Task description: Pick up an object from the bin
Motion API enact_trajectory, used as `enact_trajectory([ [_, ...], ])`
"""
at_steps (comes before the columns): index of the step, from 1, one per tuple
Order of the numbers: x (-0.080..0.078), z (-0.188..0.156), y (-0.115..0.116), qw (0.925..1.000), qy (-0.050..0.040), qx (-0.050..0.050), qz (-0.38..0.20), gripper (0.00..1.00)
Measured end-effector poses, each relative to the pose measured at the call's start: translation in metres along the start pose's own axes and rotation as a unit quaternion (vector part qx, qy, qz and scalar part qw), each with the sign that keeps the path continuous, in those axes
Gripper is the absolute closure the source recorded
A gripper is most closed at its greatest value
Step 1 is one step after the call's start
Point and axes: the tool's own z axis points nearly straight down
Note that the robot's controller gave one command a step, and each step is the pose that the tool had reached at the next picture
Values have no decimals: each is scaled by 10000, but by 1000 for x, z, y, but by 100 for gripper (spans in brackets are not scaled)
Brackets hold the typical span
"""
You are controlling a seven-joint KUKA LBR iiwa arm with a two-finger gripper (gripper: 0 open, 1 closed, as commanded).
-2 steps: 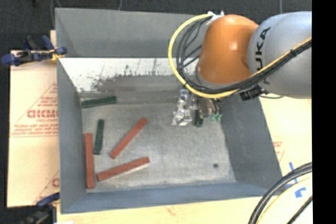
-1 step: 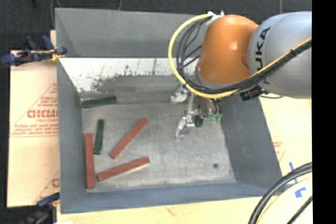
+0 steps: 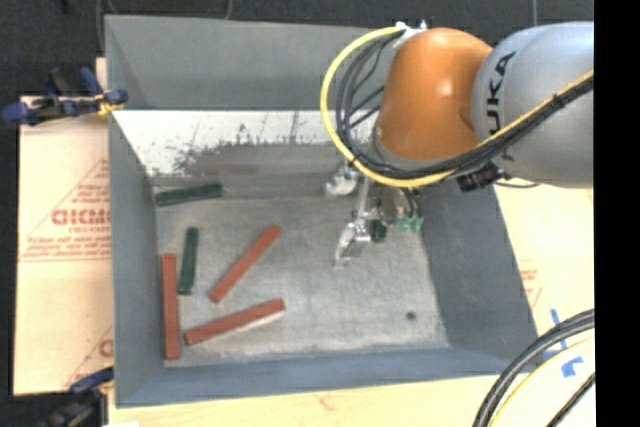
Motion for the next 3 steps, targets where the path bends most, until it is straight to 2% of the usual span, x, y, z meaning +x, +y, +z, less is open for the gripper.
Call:
enact_trajectory([
  [1,-21,54,19,9999,-39,2,-168,0],
  [2,-34,98,42,9998,-13,-4,-185,0],
  [3,-41,106,76,9989,-8,0,-460,100],
])
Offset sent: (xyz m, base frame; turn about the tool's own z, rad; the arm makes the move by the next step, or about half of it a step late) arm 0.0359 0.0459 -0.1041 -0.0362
